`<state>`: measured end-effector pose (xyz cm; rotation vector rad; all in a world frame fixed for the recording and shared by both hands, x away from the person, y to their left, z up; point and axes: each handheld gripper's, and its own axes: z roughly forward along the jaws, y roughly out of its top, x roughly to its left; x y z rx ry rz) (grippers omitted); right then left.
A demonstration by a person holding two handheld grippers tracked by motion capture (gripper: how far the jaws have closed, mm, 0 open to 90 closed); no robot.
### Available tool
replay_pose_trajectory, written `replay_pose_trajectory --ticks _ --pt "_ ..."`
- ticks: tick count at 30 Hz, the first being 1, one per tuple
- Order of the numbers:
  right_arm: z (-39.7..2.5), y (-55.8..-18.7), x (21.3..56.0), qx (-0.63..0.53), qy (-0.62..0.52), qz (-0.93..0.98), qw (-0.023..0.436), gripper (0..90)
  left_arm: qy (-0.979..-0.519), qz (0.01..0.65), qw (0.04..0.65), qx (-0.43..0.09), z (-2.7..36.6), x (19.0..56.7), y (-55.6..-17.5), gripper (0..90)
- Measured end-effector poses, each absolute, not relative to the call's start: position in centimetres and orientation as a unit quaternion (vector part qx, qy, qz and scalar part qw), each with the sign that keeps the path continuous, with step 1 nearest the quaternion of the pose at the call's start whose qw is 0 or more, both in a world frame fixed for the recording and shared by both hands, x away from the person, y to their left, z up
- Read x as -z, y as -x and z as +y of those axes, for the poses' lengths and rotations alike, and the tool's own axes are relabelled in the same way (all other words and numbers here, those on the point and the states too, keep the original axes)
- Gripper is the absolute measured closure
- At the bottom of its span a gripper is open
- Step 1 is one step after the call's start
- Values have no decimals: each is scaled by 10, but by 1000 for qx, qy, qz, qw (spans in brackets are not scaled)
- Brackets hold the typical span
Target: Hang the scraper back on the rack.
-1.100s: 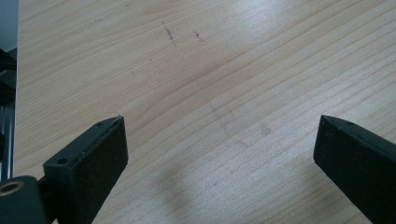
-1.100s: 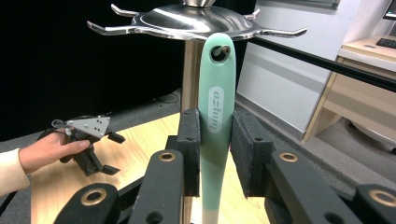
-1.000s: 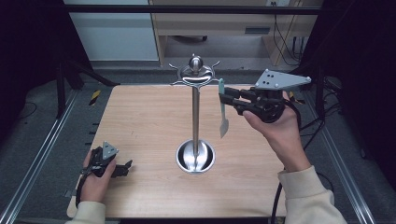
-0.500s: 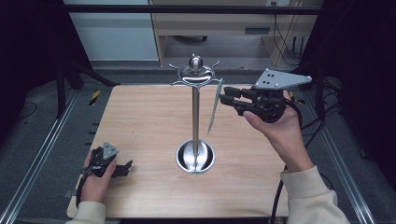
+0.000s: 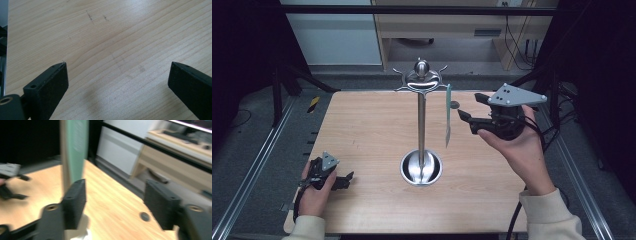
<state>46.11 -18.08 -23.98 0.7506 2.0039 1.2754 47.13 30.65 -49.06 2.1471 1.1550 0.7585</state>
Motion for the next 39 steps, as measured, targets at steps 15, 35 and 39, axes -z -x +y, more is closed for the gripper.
replay_pose_trajectory --ticks 15,35,39 --pt "-205 -451 285 -454 -352 744 340 87 -803 435 289 -287 307 490 -471 28" --pt "-218 -443 363 -439 -388 752 302 54 -806 432 285 -286 305 491 -471 28" --pt "-219 -443 372 -437 -392 751 303 46 -807 432 285 -285 305 491 -471 28"
